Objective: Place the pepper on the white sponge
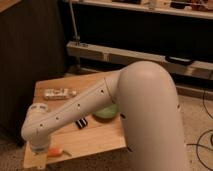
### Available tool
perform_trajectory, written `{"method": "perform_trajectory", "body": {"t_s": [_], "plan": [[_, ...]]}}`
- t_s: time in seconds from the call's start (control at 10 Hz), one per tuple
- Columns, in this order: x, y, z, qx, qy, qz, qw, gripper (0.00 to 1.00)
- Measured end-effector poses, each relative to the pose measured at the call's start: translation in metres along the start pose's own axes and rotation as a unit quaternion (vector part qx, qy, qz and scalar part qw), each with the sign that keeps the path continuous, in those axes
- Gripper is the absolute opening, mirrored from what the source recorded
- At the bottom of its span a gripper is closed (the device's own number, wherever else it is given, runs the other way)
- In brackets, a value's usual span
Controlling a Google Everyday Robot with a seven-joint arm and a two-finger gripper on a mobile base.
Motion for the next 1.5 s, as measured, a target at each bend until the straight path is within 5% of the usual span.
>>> {"method": "perform_trajectory", "body": {"t_s": [0.2, 0.5, 1.3, 1.5], "plan": [[0.009, 0.003, 0.005, 0.012, 0.015, 0.006, 0.9998, 0.8], [0.028, 0.0, 0.017, 0.014, 0.01, 0.025, 0.9995, 0.8], [0.056, -0.004, 0.059, -0.042, -0.025, 0.062, 0.9969, 0.79], [0.058, -0.006, 0.057, -0.043, -0.048, 0.074, 0.9952, 0.65]]}}
